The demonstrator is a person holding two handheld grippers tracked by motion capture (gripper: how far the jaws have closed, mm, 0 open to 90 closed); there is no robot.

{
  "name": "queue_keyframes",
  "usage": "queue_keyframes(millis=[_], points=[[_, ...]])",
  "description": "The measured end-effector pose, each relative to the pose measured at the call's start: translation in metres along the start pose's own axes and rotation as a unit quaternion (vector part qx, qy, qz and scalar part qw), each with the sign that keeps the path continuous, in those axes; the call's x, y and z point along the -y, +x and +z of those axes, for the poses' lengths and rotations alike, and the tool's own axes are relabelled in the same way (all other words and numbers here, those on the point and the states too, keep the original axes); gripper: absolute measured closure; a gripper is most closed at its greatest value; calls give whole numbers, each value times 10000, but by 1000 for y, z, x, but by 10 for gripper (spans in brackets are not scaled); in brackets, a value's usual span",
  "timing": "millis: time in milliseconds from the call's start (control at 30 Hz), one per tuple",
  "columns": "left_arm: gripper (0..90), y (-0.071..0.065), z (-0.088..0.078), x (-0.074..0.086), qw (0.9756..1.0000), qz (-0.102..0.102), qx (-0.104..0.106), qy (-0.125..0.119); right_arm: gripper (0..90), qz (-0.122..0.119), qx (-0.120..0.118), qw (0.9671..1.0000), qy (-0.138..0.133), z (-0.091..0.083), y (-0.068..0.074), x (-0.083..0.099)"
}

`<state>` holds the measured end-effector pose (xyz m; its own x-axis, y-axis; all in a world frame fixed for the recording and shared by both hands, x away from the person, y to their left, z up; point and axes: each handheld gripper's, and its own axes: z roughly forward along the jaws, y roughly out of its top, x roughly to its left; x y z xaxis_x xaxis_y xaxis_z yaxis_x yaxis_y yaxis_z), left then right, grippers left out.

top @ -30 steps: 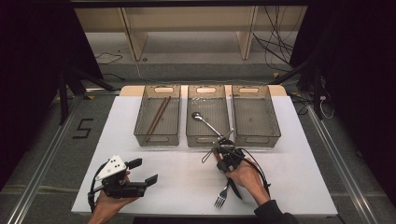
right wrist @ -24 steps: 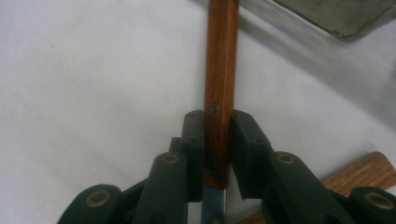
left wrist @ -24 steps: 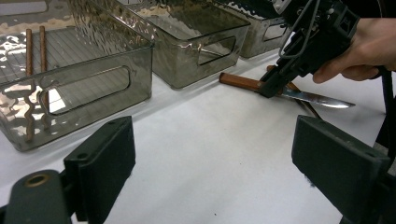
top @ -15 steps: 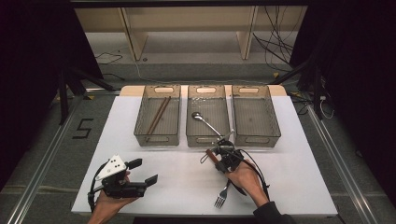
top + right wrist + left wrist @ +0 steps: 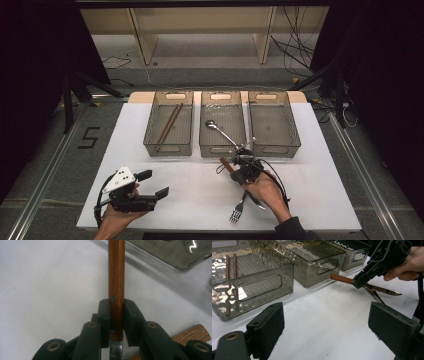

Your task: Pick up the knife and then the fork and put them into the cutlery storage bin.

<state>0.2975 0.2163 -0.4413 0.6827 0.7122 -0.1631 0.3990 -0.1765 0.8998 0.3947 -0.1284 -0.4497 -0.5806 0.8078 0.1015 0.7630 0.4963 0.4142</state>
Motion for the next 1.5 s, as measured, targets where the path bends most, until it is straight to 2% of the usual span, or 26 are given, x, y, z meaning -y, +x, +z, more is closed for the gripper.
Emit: queue_keyframes(millis=[700,867,1000,1167,1500], points=[[133,2,-2,0,9998,-133,29,-125,776,-61,-294,9979,-572,-33,-3,-2],[133,2,-2,0,9998,-140,32,-127,776,25,-348,9964,-774,-44,-8,-6],[133,3,-2,0,9998,-135,27,-135,776,105,-389,9950,-913,-52,-16,-8],[133,2,-2,0,9998,-156,43,-134,776,295,-406,9926,-1109,-63,-32,-14],[133,3,-2,0,9998,-151,31,-144,775,769,-158,9861,-1462,-85,-77,-35]])
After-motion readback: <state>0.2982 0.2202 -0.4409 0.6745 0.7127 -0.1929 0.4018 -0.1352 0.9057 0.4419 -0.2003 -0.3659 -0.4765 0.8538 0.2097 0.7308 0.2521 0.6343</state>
